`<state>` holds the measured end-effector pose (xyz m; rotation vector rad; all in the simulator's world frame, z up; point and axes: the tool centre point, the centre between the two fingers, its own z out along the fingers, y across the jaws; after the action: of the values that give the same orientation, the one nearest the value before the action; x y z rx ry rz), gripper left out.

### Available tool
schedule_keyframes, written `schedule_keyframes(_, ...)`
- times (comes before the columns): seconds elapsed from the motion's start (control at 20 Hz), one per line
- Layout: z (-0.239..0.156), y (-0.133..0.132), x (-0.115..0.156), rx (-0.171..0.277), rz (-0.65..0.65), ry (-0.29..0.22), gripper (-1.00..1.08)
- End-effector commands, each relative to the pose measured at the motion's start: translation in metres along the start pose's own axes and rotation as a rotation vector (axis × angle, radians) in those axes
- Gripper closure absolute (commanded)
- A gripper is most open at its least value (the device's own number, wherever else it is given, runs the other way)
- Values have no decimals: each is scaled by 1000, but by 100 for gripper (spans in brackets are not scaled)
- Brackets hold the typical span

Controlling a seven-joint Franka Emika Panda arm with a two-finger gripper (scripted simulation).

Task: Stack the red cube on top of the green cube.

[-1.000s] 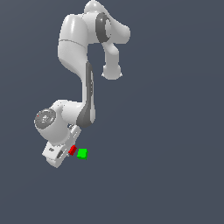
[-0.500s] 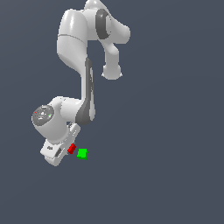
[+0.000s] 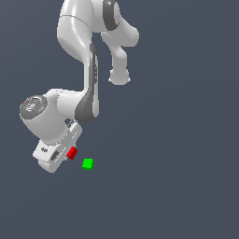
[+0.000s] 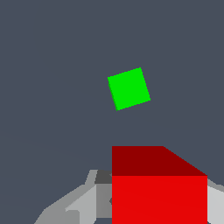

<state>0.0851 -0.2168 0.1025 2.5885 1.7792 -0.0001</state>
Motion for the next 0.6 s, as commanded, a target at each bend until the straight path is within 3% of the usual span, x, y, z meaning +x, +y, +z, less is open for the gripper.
schedule_keyframes(0.0,-11,0,0,1,0,0,108)
schedule_keyframes(0.55,-11,0,8,0,0,0,108)
